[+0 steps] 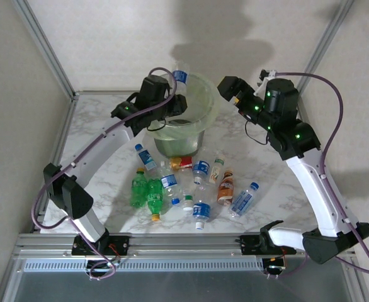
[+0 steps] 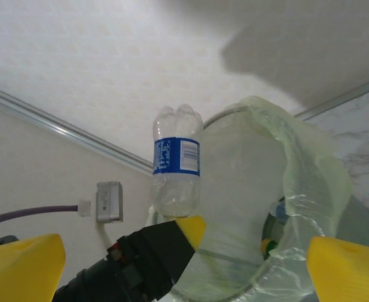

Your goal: Put the plastic bottles in the bin

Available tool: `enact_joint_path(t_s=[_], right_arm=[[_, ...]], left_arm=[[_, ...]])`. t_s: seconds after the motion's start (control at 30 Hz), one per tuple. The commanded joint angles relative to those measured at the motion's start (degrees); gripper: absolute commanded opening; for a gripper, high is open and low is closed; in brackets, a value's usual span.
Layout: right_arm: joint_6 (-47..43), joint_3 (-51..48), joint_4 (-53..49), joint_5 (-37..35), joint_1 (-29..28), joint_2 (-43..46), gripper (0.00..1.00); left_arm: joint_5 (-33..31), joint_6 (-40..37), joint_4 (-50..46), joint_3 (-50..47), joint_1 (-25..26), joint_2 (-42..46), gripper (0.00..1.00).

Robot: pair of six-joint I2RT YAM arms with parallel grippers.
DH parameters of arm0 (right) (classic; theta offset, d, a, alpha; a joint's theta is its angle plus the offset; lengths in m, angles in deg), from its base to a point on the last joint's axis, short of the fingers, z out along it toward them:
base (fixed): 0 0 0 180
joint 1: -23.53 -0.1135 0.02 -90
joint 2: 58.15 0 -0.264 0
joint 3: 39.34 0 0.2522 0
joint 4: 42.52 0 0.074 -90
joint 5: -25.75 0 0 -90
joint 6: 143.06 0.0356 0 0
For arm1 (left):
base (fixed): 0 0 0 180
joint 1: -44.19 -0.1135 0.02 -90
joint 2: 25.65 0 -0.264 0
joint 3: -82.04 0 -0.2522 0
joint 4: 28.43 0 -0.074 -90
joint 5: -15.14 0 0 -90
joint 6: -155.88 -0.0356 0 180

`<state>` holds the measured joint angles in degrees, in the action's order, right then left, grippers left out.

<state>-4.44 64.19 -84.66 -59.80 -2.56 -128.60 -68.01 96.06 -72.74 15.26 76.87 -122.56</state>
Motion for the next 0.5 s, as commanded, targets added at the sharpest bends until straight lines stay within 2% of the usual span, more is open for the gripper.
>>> enact_joint_path(t_s=[0.0, 0.07, 0.23, 0.33, 0.47], right_arm=[[-1.7, -0.4, -2.4, -3.1, -0.2, 1.2, 0.99], [-1.8, -0.2, -2.7, -3.5, -0.2, 1.2, 0.99], [-2.5, 1.5, -3.3, -4.1, -0.2, 0.5, 0.99], [-3.1, 2.4, -3.7, -4.3, -0.3, -0.3, 0.99], [-4.2, 4.0, -3.9, -4.2, -0.2, -1.5, 0.98]], left_arm=[[-3.2, 0.6, -3.0, 2.4, 0.2, 0.2, 0.27], [-4.4, 0.6, -4.0, 3.3, 0.2, -0.1, 0.43], [-6.3, 0.8, -5.1, 5.2, 0.2, 0.8, 0.65], [-8.2, 0.8, -6.6, 6.9, 0.2, 2.2, 0.72], [-11.1, 0.5, -8.9, 8.7, 0.1, 5.0, 0.76]])
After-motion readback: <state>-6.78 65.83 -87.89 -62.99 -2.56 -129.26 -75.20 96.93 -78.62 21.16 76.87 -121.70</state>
